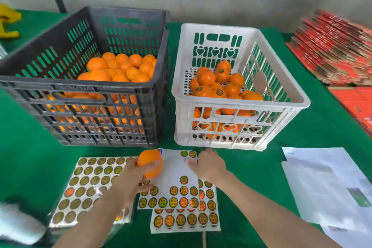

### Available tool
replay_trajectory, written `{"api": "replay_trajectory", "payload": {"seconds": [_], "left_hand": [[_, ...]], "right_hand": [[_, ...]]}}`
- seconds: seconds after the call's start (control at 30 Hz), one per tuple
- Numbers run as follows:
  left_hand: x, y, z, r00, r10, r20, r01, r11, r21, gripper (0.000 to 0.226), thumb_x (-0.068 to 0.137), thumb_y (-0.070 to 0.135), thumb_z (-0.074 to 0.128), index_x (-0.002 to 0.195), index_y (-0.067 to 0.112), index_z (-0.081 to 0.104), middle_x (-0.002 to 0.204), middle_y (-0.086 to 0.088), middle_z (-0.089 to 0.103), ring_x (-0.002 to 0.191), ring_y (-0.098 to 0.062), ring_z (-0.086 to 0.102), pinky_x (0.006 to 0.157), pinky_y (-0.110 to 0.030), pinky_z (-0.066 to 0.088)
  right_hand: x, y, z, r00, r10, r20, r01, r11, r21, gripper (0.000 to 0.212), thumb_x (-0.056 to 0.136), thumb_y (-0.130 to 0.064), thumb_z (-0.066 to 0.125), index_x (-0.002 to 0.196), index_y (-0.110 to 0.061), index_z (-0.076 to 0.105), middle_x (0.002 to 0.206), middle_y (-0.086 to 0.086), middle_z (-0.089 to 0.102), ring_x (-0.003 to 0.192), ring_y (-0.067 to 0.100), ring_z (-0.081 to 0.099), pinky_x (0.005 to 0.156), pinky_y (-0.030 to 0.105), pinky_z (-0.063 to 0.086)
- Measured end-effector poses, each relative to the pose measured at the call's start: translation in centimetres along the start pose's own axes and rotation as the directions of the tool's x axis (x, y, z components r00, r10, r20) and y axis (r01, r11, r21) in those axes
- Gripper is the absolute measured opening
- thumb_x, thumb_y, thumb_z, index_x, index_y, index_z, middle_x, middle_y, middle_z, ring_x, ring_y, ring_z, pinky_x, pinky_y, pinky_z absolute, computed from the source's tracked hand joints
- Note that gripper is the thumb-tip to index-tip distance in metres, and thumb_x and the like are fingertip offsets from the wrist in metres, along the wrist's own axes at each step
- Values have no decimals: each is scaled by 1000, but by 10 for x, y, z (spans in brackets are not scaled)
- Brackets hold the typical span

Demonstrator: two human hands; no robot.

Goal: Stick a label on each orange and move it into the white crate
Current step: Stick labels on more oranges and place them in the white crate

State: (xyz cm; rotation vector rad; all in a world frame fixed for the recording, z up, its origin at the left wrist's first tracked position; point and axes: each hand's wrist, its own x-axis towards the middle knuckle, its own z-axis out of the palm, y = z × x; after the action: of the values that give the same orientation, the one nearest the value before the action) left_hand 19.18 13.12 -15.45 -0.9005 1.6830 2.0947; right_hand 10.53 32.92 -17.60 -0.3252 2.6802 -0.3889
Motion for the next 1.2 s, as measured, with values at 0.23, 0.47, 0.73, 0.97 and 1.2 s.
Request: {"api": "replay_trajectory", "payload": {"seconds": [0.23, 0.47, 0.73, 0.97, 1.2], "left_hand": [[-10, -3, 7, 997, 71, -12, -71, 997, 36, 92, 53, 32, 85, 133, 11, 45, 115, -9, 61, 104, -27, 59, 91, -39, 47], [-22, 67, 20, 914, 254, 316, -366, 852, 375, 88, 42, 53, 71, 123, 22, 61, 133, -1, 57, 123, -19, 50, 108, -44, 31], [-9, 74, 33, 901, 267, 343, -399, 820, 411, 85, 45, 57, 69, 99, -8, 65, 96, -23, 67, 86, -28, 60, 83, -35, 40], [-1, 73, 38, 916, 151, 372, -302, 869, 392, 72, 49, 54, 73, 98, 2, 68, 93, -16, 73, 87, -32, 69, 81, -37, 54], [4, 75, 38, 955, 64, 288, -164, 927, 338, 65, 60, 45, 67, 113, 8, 61, 108, -18, 68, 99, -33, 65, 85, -39, 53]], "right_hand": [[-11, -16, -2, 990, -66, -125, 116, 888, 444, 41, 89, -26, 60, 60, -17, 33, 62, -3, 36, 57, 10, 33, 53, 23, 27], [-44, -13, -32, 977, -210, 26, 74, 455, 888, 21, 92, -10, 57, 72, -13, 51, 43, -14, 47, 34, -2, 34, 38, 10, 27], [-72, 8, -23, 997, -82, 9, 19, 326, 945, 34, 79, -2, 70, 97, -30, 65, 107, 20, 65, 99, 30, 61, 89, 33, 49], [-77, 7, -18, 997, -58, -43, 60, 328, 943, 37, 74, 8, 71, 89, -26, 74, 99, 2, 73, 96, 31, 62, 76, 12, 50], [-78, 2, -20, 995, -65, -77, 96, 371, 924, 33, 76, 6, 70, 79, -27, 75, 89, -11, 74, 85, 12, 68, 77, 17, 51]]}}
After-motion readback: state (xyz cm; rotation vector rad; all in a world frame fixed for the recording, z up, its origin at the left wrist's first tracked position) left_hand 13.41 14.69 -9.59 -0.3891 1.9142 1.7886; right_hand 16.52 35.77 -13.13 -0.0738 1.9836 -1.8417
